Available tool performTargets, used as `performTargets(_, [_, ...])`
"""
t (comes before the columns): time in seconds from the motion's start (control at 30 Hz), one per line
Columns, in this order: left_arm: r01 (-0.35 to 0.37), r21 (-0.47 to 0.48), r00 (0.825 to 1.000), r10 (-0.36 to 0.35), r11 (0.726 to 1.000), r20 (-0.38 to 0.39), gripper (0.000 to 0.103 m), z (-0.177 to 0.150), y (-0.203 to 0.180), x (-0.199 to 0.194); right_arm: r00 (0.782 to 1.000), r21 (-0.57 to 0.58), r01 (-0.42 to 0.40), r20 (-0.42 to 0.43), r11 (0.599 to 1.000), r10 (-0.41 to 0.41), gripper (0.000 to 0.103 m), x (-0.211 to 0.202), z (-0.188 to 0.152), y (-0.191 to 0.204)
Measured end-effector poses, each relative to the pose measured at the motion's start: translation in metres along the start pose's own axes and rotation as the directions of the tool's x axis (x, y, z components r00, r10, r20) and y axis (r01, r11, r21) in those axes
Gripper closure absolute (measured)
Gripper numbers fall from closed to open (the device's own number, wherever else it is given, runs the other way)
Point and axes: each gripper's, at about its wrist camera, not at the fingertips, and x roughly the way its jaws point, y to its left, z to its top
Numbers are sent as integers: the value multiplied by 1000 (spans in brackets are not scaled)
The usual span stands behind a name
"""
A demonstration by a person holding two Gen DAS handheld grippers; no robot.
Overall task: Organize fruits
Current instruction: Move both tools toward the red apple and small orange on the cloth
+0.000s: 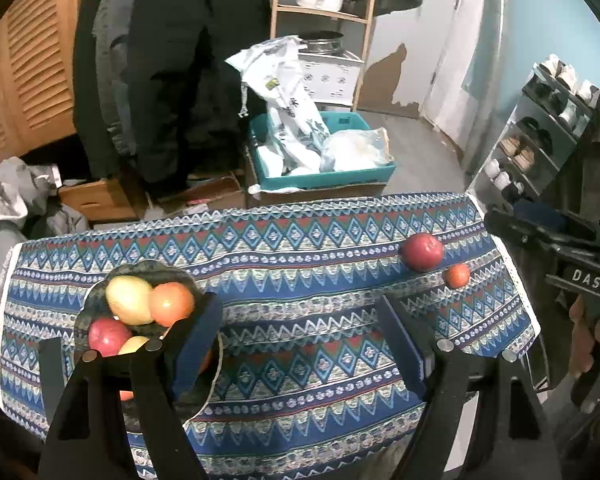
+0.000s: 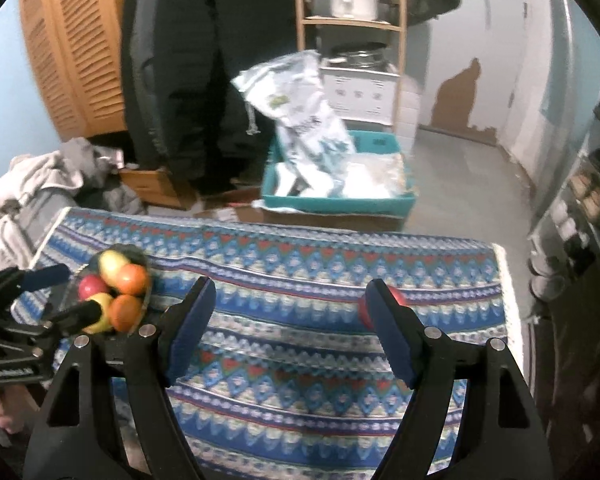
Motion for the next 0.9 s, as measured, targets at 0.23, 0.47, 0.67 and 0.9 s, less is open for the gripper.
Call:
performTargets(0.23, [2,51,1000,-1,999,-24,18,6,-24,17,998,66,51,-40,996,-48,25,10,-17,-47])
performTargets(0.47, [2,100,999,2,995,-47,18,14,-49,35,991,107,116,-76,988,-108,25,19,-29,-84])
performTargets(0.67, [5,140,998,4,990,-62,18,18,-69,51,987,143,137,-98,980,-124,25,28,-38,-111])
performTargets(0.9, [8,166,995,9,986,-96,18,28,-85,80,975,183,162,-178,970,-130,25,60,-47,-141])
